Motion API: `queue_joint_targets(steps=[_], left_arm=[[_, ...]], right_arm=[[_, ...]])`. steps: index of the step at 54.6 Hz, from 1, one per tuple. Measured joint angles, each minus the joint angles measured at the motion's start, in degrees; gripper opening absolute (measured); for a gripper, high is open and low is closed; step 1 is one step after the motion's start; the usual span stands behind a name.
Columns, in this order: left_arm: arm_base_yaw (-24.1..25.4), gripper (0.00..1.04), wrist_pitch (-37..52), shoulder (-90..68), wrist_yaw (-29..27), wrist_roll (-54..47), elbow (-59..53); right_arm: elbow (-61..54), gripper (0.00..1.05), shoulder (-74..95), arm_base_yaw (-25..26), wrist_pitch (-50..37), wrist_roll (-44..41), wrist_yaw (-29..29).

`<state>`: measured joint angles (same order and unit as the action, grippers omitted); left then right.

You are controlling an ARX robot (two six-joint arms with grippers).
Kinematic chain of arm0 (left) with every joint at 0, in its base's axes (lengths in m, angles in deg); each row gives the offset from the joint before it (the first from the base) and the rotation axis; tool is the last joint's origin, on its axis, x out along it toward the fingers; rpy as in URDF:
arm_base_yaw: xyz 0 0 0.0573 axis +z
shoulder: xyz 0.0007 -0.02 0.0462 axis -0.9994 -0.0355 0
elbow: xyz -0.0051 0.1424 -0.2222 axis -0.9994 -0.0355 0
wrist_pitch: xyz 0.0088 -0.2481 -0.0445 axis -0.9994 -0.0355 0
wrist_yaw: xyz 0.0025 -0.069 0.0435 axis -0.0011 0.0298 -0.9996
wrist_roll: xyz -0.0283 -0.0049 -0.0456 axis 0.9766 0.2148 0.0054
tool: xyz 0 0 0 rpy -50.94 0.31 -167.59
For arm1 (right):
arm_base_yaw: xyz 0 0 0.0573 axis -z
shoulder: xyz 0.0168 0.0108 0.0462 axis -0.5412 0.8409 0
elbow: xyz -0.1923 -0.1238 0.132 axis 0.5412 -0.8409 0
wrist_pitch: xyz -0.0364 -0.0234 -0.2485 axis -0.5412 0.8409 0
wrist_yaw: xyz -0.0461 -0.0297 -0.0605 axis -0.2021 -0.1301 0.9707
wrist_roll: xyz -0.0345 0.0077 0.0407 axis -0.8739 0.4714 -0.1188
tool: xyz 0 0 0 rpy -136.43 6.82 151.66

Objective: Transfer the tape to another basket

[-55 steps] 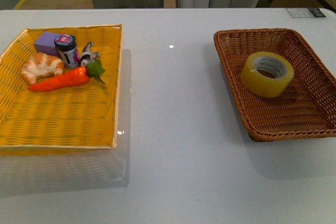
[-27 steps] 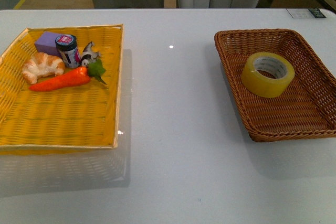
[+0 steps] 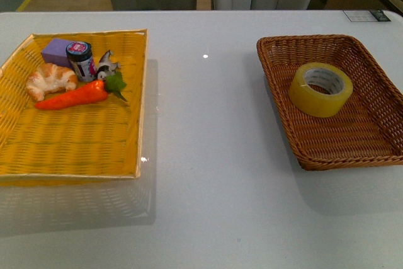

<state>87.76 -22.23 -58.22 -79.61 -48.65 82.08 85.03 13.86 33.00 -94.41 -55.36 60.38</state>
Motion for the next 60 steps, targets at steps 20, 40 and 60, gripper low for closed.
queue_joint_targets(steps=[20, 40, 60], left_arm=[[0.00, 0.02, 0.00, 0.00, 0.00, -0.02, 0.00], [0.00, 0.02, 0.00, 0.00, 0.00, -0.02, 0.00], [0.00, 0.02, 0.00, 0.00, -0.02, 0.00, 0.00]], right_arm=[[-0.09, 0.02, -14.99, -0.02, 13.49, 0.00, 0.00], [-0.09, 0.02, -27.76, -0.02, 25.83, 0.00, 0.00], [-0.09, 0.02, -33.51, -0.02, 31.54, 0.00, 0.00]])
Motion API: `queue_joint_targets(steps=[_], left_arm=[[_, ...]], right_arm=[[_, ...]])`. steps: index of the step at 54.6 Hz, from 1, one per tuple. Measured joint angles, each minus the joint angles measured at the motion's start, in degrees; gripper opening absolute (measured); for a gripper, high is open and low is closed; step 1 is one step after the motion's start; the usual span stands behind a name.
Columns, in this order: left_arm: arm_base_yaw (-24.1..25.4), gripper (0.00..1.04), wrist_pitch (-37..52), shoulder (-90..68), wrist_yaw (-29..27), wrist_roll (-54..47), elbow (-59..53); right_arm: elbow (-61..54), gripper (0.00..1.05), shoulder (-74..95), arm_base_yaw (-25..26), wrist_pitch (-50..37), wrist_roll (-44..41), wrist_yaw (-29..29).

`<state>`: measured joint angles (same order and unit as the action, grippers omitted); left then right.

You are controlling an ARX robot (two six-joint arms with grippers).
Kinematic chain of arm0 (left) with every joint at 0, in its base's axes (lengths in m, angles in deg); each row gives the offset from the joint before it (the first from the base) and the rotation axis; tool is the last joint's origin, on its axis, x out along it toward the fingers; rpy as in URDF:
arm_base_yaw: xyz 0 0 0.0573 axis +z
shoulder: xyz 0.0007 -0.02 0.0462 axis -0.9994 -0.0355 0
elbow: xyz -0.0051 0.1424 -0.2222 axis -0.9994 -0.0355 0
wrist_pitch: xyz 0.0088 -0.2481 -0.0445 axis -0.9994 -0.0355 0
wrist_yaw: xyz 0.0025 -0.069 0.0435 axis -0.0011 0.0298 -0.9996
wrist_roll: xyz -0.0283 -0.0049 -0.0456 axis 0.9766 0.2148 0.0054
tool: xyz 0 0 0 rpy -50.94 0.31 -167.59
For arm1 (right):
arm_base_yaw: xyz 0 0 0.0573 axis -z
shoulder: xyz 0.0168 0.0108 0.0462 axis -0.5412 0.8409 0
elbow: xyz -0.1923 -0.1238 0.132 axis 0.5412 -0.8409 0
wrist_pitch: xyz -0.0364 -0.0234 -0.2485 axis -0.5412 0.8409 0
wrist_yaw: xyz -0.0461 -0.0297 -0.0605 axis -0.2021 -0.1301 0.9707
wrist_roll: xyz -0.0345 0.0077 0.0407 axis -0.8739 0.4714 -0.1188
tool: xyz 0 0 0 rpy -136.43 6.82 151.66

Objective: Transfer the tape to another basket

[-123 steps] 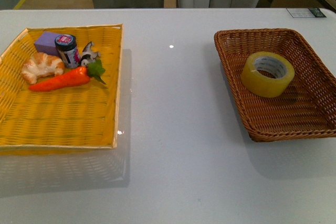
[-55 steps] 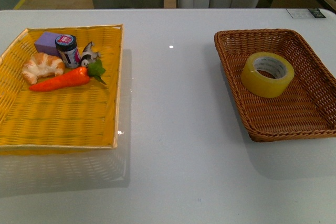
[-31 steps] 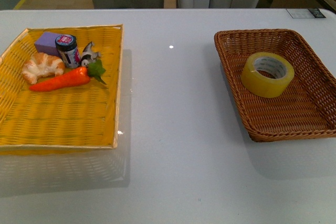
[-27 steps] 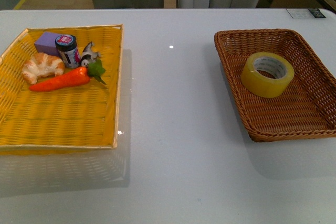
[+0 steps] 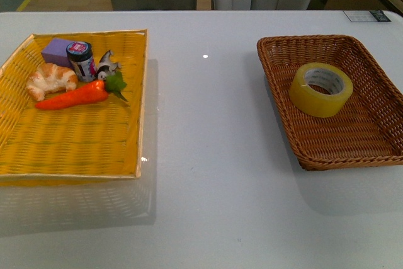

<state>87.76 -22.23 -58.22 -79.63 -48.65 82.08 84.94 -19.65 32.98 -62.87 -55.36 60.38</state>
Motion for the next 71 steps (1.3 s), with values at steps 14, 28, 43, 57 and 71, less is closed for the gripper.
queue_joint_targets(steps=[14, 28, 43, 57, 71], left_arm=[[0.00, 0.02, 0.00, 0.00, 0.02, -0.02, 0.00], [0.00, 0.16, 0.00, 0.00, 0.02, 0.00, 0.00], [0.00, 0.68, 0.00, 0.02, 0.02, 0.00, 0.00], [0.00, 0.95, 0.00, 0.02, 0.02, -0.11, 0.00], [0.00, 0.96, 0.00, 0.02, 0.02, -0.11, 0.00]], right_arm=[[0.02, 0.02, -9.88, -0.11, 10.25, -0.02, 0.04], [0.02, 0.21, -9.99, -0.11, 10.32, -0.09, 0.02], [0.02, 0.72, -9.99, -0.11, 10.32, -0.09, 0.02], [0.02, 0.95, -9.99, -0.11, 10.32, -0.09, 0.02], [0.02, 0.96, -9.99, -0.11, 10.32, -0.09, 0.02]])
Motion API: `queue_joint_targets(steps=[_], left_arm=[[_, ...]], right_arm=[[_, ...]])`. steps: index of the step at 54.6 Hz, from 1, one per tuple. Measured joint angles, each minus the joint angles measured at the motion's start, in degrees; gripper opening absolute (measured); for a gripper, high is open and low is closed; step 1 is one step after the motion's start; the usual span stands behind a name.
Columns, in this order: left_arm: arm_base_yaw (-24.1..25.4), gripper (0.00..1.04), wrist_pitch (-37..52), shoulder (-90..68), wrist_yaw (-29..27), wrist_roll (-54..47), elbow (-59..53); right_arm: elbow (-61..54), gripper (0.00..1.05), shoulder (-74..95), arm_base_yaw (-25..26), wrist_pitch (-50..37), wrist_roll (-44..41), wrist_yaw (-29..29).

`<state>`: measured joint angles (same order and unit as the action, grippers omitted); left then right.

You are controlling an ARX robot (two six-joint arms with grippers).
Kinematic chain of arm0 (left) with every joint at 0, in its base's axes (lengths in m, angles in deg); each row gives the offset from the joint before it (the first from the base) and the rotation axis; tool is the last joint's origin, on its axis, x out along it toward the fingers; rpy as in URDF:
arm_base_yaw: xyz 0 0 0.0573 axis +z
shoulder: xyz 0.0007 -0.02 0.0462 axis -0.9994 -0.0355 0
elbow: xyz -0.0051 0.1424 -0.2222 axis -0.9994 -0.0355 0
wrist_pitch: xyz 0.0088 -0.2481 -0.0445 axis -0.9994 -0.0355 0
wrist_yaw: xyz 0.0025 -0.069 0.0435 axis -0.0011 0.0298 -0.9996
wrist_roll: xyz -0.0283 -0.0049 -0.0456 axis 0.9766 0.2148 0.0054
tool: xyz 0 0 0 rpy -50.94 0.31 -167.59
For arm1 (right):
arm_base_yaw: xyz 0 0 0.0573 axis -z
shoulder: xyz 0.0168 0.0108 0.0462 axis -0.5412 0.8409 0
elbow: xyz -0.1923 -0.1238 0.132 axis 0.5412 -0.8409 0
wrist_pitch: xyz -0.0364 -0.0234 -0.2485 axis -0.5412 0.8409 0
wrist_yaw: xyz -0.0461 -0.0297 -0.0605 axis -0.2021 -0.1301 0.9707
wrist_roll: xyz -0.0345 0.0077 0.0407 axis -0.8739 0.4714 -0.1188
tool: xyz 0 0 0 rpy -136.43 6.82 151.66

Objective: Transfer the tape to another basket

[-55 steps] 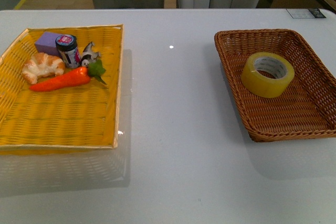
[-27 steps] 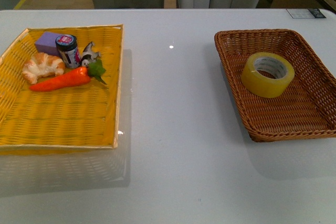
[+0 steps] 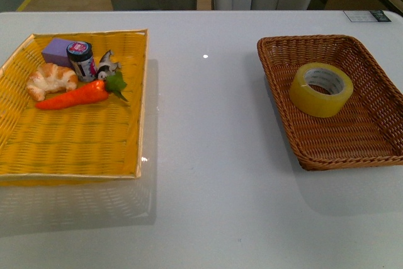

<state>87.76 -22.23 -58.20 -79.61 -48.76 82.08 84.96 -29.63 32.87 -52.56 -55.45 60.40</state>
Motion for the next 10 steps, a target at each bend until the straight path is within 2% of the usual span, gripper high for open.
queue_joint_targets(steps=[10], left_arm=[[0.00, 0.96, 0.00, 0.00, 0.00, 0.00, 0.00]], right_arm=[[0.00, 0.96, 0.00, 0.00, 0.00, 0.00, 0.00]])
